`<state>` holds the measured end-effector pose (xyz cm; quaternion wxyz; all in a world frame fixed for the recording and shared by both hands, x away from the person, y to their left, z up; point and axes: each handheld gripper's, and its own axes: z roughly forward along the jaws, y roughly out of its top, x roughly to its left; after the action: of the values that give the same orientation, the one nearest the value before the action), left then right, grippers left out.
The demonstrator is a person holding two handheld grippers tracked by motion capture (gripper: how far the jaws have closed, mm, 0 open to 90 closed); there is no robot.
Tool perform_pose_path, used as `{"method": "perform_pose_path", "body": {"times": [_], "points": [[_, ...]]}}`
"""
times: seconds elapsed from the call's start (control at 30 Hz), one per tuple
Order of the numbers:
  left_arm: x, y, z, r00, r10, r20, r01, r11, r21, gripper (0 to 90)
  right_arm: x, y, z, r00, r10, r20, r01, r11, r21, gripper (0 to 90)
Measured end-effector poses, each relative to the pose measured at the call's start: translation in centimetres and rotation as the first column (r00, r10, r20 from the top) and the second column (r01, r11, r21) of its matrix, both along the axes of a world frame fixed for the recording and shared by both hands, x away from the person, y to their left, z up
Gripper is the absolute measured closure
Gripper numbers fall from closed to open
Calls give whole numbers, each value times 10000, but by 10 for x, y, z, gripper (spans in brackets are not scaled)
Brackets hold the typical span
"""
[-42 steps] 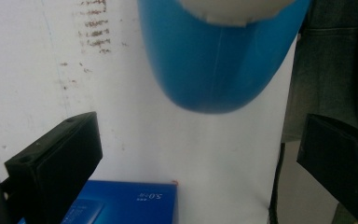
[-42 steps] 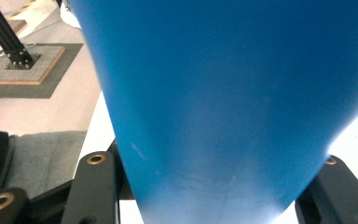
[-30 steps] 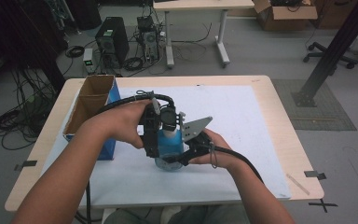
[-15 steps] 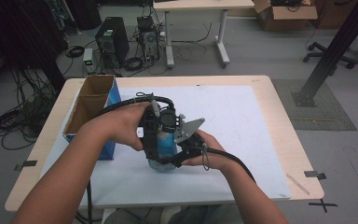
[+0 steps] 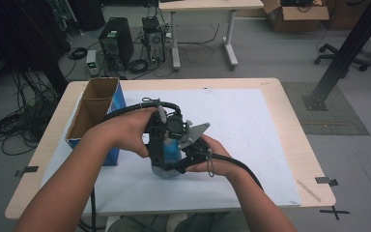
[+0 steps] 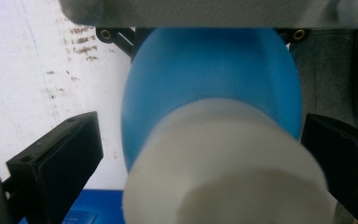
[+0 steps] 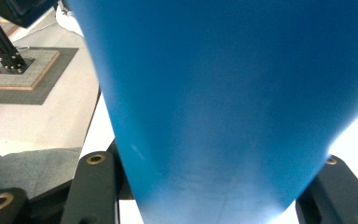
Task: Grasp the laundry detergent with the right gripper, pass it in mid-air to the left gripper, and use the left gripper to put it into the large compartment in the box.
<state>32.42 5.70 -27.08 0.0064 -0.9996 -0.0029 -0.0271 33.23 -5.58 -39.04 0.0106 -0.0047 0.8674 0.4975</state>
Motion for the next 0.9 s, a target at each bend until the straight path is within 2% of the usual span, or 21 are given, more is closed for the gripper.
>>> {"method": "perform_pose_path", "body": {"times": [0.1, 0.2, 0.6, 0.9], "points": [[0, 0, 0, 10000, 1, -47, -1, 10000, 35, 23, 0, 0, -1, 10000, -4, -39, 4, 10000, -9, 447], [0, -1, -1, 9999, 1, -108, 0, 10000, 3, 70, 1, 0, -1, 10000, 41, 77, -41, 10000, 27, 447], [1, -1, 0, 9995, -163, -270, 164, 9999, 15, 204, 1, 0, 0, 10000, 14, -34, -14, 10000, 80, 446], [2, -1, 0, 9995, -158, -269, 160, 9999, 66, 251, 1, -1, 1, 10000, 98, 18, -98, 9999, 88, 446]]}}
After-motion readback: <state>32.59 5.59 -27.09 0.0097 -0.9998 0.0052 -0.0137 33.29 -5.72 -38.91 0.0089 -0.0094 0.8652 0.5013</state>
